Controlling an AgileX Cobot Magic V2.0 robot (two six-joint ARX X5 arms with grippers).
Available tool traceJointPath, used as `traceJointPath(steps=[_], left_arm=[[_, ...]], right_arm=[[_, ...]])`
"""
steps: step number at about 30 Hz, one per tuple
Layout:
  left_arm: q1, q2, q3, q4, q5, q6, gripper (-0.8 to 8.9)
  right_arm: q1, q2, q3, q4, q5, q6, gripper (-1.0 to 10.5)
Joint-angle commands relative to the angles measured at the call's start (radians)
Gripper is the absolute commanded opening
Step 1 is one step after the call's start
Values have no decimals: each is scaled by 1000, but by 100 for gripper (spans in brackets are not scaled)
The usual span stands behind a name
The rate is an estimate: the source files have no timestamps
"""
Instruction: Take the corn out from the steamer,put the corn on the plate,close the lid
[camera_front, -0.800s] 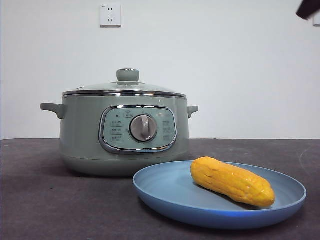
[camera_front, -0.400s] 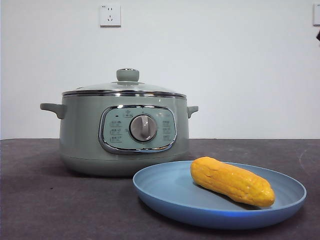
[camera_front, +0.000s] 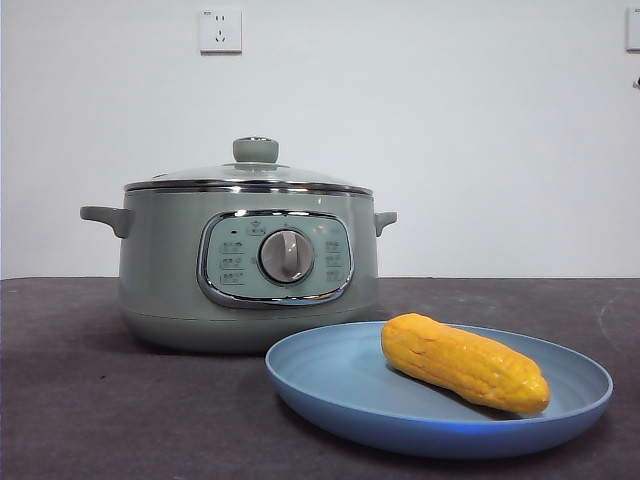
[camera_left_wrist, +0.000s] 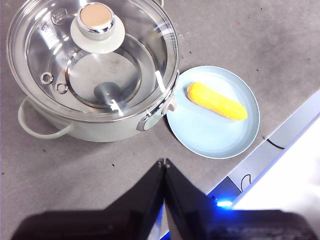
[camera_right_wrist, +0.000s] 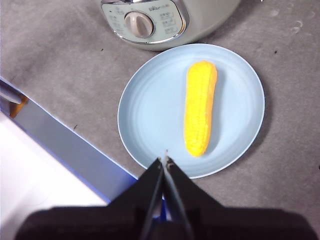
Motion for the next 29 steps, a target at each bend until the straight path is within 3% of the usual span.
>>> traceJointPath(steps=[1,9,12,16,18,24,29], left_arm=[[2,-2,-1,-20,0,6,-4],[14,-15,-1,21,-27,30,-4],[55,-55,-4,177,-15,98,-4],[144,-150,-64,460,88,157,-4],[198,-218,-142,603,134,161,-4],[340,-453,-521,953,128,183,-4],[414,-639,-838,1131,128,216,-4]], right_arm=[[1,-1,-8,5,3,-2,1],[1,-1,-8,5,3,-3,1],[1,-1,-8,5,3,-3,1],[1,-1,-8,5,3,-3,1],[1,-1,-8,5,3,-3,1],[1,-1,-8,5,3,-3,1],[1,-1,-8,5,3,-3,1]])
